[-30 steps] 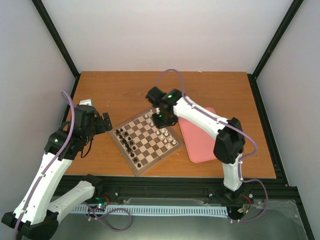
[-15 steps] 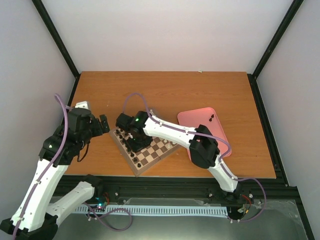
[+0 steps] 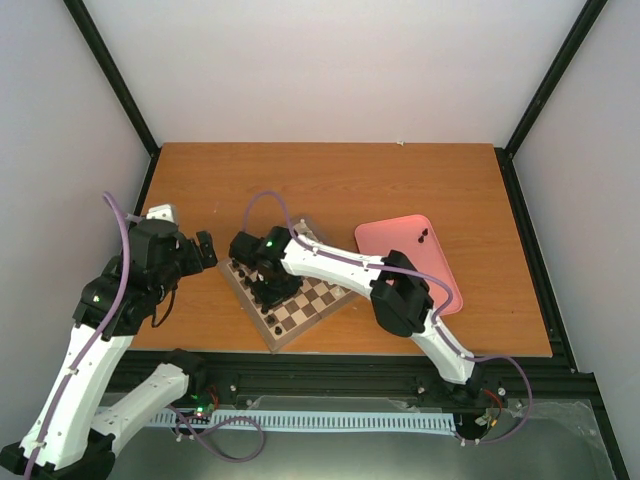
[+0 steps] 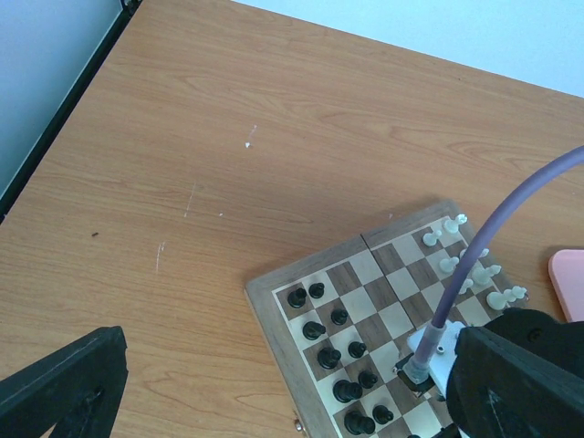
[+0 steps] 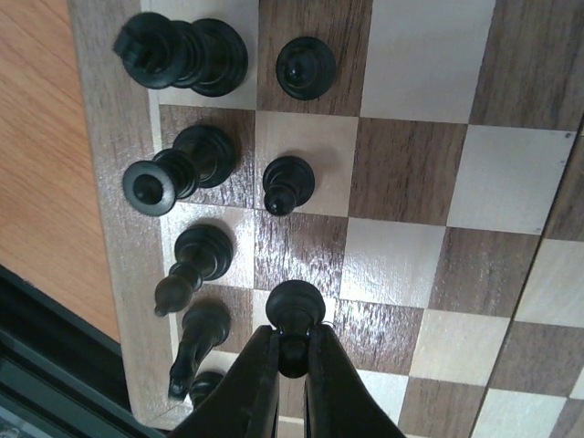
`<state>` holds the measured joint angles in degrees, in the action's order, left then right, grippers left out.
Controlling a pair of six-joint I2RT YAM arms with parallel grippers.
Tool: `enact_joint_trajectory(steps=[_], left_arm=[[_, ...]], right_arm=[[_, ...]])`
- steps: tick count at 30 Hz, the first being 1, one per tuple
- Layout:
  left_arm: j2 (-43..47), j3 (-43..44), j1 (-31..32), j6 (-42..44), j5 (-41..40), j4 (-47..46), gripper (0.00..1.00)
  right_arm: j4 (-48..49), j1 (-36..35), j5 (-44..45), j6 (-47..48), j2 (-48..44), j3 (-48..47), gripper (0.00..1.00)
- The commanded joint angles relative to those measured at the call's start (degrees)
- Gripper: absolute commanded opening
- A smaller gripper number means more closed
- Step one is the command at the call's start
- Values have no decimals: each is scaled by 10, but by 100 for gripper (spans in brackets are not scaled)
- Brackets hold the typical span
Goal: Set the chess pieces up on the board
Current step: Place the chess piece on the chessboard.
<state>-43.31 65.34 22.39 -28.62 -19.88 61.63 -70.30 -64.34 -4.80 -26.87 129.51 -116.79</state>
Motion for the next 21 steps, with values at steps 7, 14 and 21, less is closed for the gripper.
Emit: enact_joint_trajectory(steps=[7, 14, 21], left_arm=[[6, 9, 3, 9, -4, 14, 100], [6, 6, 3, 12, -7, 15, 100], [5, 3, 3, 13, -7, 14, 100]], right_arm=[[3, -4, -4, 6, 33, -19, 4], [2, -4, -5, 10, 48, -33, 4], [-3, -4, -2, 12, 58, -46, 5]])
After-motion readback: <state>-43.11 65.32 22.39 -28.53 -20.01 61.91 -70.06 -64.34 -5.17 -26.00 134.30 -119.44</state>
